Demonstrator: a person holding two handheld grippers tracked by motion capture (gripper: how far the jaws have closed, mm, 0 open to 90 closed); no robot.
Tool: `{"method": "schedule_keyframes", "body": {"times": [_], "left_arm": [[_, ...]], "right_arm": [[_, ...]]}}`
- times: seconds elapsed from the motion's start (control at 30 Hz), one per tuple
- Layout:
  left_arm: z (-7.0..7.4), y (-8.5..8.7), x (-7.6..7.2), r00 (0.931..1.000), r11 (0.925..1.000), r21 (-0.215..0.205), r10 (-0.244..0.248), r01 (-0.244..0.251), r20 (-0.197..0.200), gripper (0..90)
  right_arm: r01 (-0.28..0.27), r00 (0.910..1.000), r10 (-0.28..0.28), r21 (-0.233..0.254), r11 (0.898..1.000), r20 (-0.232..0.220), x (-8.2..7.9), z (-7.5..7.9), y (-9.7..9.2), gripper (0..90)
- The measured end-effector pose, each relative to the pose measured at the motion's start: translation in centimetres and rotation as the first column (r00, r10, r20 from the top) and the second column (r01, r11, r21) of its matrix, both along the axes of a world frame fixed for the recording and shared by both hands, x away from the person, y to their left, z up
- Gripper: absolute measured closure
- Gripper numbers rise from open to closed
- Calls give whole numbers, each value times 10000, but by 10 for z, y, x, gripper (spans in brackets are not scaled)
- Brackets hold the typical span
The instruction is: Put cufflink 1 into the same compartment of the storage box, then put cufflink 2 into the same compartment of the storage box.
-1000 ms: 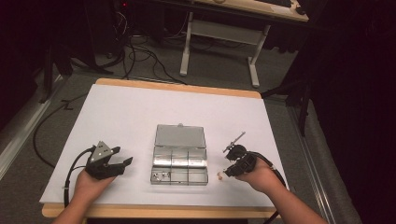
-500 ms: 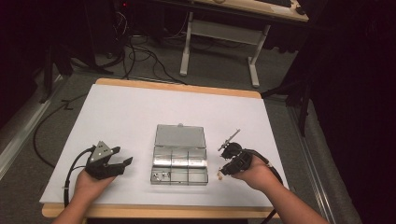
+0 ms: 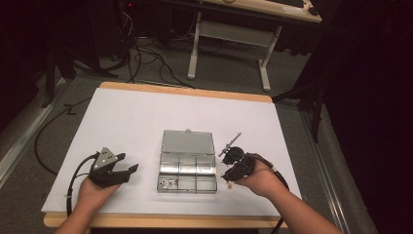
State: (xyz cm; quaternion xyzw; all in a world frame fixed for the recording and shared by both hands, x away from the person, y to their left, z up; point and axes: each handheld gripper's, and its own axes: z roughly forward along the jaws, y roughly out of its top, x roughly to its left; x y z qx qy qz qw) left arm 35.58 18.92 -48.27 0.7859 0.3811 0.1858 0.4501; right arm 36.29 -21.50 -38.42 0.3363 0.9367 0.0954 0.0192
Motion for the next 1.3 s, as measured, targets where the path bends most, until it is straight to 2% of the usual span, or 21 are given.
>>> {"method": "schedule_keyframes", "body": {"times": [0.33, 0.6, 0.73, 0.93, 1.3], "left_arm": [[0, 0, 0, 10000, 10000, -17, -37, 37, -32, 341], [0, 2, -1, 10000, 9997, -258, -15, 17, 74, 337], [0, 3, -2, 9998, 9995, -256, -160, 163, 105, 337], [0, 3, -1, 9999, 9995, -280, -148, 150, 60, 337], [0, 3, -1, 9998, 9994, -316, -172, 173, 55, 336]], "right_arm": [[-477, 9988, 476, 2, 9989, 113, 2, 4, 21, 788], [-877, 9961, 876, 165, 9960, 66, 0, 0, 41, 788], [-965, 9953, 965, 151, 9952, -13, 2, -6, 48, 788], [-1234, 9922, 1232, -87, 9923, -214, 4, -23, 57, 788], [-1408, 9893, 1395, -273, 9897, -433, 3, -38, 62, 787]]}}
